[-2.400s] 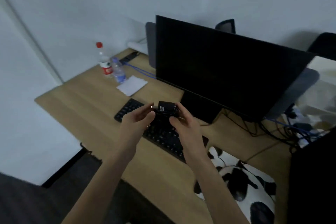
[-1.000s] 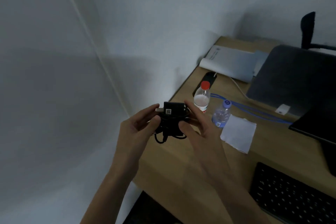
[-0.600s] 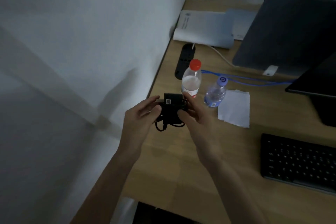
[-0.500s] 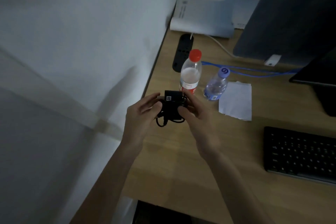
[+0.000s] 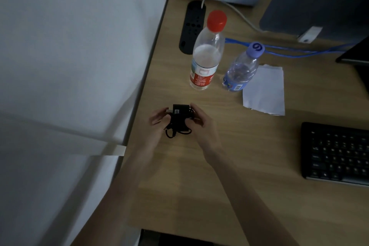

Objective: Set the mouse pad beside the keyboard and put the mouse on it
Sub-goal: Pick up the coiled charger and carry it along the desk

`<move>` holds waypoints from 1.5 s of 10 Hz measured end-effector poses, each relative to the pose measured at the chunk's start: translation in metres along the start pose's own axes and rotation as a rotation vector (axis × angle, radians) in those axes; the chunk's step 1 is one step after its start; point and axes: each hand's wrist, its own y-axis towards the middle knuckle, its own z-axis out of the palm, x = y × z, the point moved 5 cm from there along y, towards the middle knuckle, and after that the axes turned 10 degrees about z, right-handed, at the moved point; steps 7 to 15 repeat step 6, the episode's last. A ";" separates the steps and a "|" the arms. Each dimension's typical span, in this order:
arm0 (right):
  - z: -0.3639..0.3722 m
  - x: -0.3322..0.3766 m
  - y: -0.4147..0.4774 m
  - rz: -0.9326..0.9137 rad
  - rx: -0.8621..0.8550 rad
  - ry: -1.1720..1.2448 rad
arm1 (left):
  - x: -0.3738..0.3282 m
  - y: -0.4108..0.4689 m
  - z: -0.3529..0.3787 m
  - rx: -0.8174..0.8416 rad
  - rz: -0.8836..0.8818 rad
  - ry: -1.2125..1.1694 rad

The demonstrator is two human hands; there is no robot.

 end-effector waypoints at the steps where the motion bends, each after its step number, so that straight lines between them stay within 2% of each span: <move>1: 0.004 -0.004 0.003 0.016 -0.006 0.003 | 0.003 0.003 -0.003 -0.003 -0.003 -0.013; 4: 0.003 -0.009 0.008 0.003 -0.022 0.020 | 0.007 0.006 -0.002 0.041 0.033 0.007; 15: 0.002 -0.010 0.010 0.003 -0.008 -0.003 | 0.009 0.007 -0.003 0.041 0.049 0.030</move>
